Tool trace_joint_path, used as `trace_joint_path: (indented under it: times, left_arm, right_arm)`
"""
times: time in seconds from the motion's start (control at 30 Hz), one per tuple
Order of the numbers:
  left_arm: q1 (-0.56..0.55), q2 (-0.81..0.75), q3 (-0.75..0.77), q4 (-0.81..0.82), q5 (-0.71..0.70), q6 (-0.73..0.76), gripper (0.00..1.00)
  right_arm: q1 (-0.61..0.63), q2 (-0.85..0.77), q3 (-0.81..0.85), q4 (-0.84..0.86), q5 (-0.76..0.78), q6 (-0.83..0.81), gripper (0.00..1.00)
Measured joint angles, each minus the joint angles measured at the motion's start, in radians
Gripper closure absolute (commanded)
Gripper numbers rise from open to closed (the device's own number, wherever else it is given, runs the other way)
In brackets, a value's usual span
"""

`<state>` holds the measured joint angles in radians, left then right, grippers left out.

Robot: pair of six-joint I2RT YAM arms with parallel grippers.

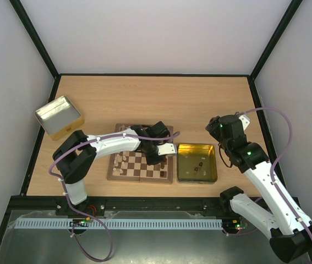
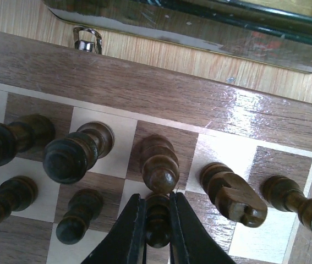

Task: Set up the chess pieces on the board
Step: Place the chess piece on the chessboard.

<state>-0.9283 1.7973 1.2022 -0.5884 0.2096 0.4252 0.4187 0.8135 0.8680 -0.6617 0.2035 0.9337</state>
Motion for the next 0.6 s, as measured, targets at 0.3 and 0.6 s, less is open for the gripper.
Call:
trace_joint_path:
  times: [0.3,0.6]
  left_arm:
    - [0.0,0.001,0.0,0.001,-0.008,0.0,0.98]
    - [0.0,0.001,-0.003,0.005,-0.008,0.0,0.98]
  right_arm:
    - [0.0,0.002,-0.002,0.017,-0.007,-0.003,0.17]
    - [0.0,0.003,-0.004,0.017,-0.011,-0.006,0.17]
